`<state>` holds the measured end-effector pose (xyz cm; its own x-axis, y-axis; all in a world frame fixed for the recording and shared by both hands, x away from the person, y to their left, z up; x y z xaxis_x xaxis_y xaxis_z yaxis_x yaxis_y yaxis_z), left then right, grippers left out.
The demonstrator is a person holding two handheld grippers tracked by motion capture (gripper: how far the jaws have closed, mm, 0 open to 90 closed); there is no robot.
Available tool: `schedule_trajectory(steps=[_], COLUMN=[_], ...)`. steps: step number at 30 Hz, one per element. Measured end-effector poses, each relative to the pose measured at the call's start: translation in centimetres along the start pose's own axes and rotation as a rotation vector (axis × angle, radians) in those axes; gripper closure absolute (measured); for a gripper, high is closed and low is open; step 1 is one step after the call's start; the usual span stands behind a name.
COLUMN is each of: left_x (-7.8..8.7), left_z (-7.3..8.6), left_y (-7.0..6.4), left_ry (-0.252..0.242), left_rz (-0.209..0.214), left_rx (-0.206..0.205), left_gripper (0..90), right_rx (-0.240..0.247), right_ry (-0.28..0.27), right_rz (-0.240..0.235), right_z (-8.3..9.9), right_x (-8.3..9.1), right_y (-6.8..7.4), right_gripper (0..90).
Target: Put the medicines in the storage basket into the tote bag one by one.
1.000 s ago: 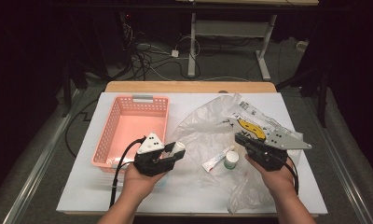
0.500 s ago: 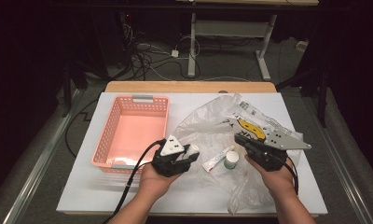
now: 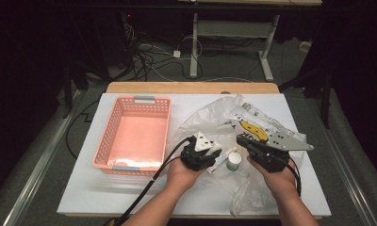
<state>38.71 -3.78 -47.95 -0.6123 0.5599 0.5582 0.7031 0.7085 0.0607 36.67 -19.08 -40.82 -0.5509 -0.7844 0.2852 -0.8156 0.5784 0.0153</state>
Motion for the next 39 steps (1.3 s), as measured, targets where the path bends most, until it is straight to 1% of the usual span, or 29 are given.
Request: schedule_trajectory(steps=[3,5,7,10,12,15,16,17,18,19,20,21,23,24,25,26,27,29,31,33,35,37,39], left_x=[-1.6,-2.5,-3.4,-4.3,-4.8,-5.3,-5.4,-5.3,-5.1,-4.9,-4.7,-4.3,-3.4,-2.9,-2.5,-1.9,-1.3,-0.2,0.7,1.5,2.1,2.2,2.2], left_z=[-0.3,-0.4,-0.6,-0.7,-0.8,-0.9,-1.1,-1.2,-1.3,-1.2,-1.1,-0.9,-0.4,-0.1,0.2,0.6,1.0,1.8,2.7,3.6,4.7,6.0,7.0], left_y=[-0.3,-0.3,-0.3,0.0,0.1,0.1,0.2,0.1,0.0,0.0,-0.2,-0.4,-0.8,-0.9,-1.1,-1.3,-1.5,-1.7,-1.7,-1.7,-1.9,-2.1,-2.1], left_ry=[-0.002,0.004,0.005,0.009,0.010,0.020,0.012,-0.002,-0.002,0.010,0.023,0.033,0.039,0.041,0.045,0.046,0.046,0.046,0.050,0.066,0.093,0.161,0.211], left_rz=[-0.016,-0.009,-0.018,-0.023,-0.017,-0.019,-0.018,-0.016,-0.029,-0.033,-0.022,-0.009,0.001,0.009,0.023,0.039,0.045,0.044,0.054,0.051,0.047,0.039,0.020], left_rx=[-0.015,-0.003,0.006,0.021,0.039,0.036,0.038,0.046,0.038,0.035,0.040,0.039,0.023,0.021,0.033,0.035,0.026,0.016,0.035,0.030,0.010,0.002,0.003], left_gripper=[57.7,57.7,57.7,57.6,57.6,57.4,54.5,49.1,44.5,40.3,35.3,33.2,33.5,33.5,33.6,33.2,33.2,33.2,31.9,31.0,28.5,21.2,14.1], right_rx=[-0.008,-0.008,-0.009,-0.011,-0.016,-0.019,-0.018,-0.016,-0.013,-0.015,-0.016,-0.017,-0.016,-0.018,-0.015,-0.012,-0.010,-0.009,-0.011,-0.013,-0.011,-0.009,-0.011], right_ry=[-0.008,-0.004,-0.005,-0.004,-0.007,-0.006,-0.006,-0.007,-0.008,-0.009,-0.007,-0.010,-0.011,-0.008,-0.006,-0.004,-0.005,-0.003,-0.001,0.001,0.001,0.003,0.005], right_rz=[-0.009,-0.010,-0.015,-0.014,-0.011,-0.010,-0.010,-0.009,-0.009,-0.009,-0.009,-0.008,-0.007,-0.008,-0.009,-0.009,-0.008,-0.006,-0.005,-0.006,-0.006,-0.005,-0.008], right_z=[0.0,0.0,0.0,0.1,0.1,0.2,0.2,0.1,0.1,0.1,0.1,0.0,0.0,0.1,0.1,0.1,0.1,0.1,0.1,0.1,0.1,0.2,0.2], right_x=[-0.1,-0.2,-0.3,-0.2,-0.1,0.0,0.0,0.0,0.0,0.1,0.1,0.2,0.2,0.2,0.1,0.1,0.1,0.1,0.1,0.0,0.0,-0.1,-0.1], right_y=[0.0,0.2,0.2,0.0,-0.1,-0.2,-0.2,-0.3,-0.3,-0.3,-0.3,-0.3,-0.3,-0.3,-0.3,-0.3,-0.3,-0.2,-0.2,-0.2,-0.1,-0.1,0.0], right_gripper=[90.0,90.0,90.0,90.0,90.0,90.0,90.0,90.0,90.0,90.0,90.0,90.0,90.0,90.0,90.0,90.0,90.0,90.0,90.0,90.0,90.0,90.0,90.0])
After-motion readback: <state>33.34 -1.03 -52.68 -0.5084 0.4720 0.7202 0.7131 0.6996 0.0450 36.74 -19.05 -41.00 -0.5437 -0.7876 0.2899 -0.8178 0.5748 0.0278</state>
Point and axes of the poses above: each handheld gripper's, and its own axes: x roughly backward along the jaws, z roughly out of its underside, y roughly to its left, the point moved 6 cm from there along -x, roughly forward along the jaws, and after that the axes turned 8 degrees about -z, right-handed, at the moved point
